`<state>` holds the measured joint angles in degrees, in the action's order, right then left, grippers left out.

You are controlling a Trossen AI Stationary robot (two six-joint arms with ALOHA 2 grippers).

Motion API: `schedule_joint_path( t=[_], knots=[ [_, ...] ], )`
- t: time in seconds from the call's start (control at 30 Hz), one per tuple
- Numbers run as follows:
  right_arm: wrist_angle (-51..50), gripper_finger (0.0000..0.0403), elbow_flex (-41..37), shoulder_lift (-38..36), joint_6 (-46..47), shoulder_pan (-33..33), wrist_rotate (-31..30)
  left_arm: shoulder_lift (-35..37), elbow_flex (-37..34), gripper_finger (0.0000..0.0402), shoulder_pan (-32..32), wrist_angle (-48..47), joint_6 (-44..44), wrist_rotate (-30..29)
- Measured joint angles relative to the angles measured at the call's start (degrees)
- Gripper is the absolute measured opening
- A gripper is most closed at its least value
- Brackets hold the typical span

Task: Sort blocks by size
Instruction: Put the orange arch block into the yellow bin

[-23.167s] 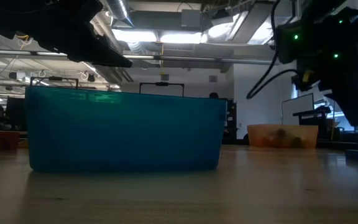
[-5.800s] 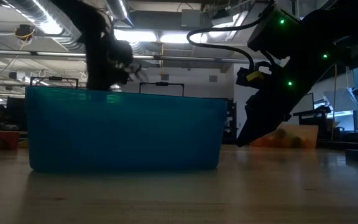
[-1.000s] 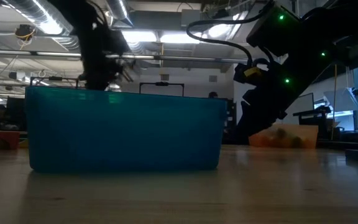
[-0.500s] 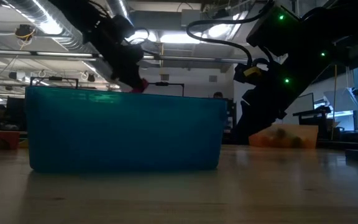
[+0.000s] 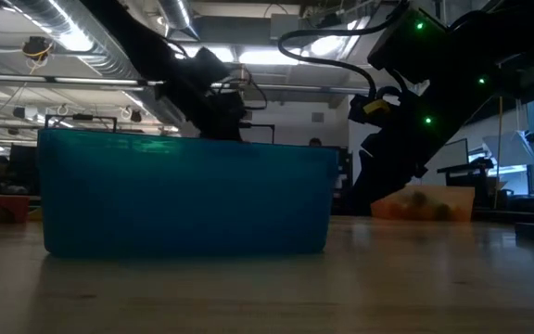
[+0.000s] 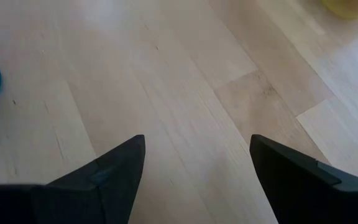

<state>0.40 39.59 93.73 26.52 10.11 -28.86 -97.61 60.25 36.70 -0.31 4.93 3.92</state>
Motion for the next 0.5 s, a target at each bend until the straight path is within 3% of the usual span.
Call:
schedule_joint_path(
  t=[0.37, 0.5],
  knots=[
    [0.0, 0.0292, 0.0, 0.0, 0.0, 0.0, 0.0, -2.7, 0.0, 0.0059, 0.5, 0.0, -0.8, -0.2],
    [0.0, 0.0292, 0.0, 0.0, 0.0, 0.0, 0.0, -2.2, 0.0, 0.0088, 0.5, 0.1, -1.5, -0.3]
  ],
)
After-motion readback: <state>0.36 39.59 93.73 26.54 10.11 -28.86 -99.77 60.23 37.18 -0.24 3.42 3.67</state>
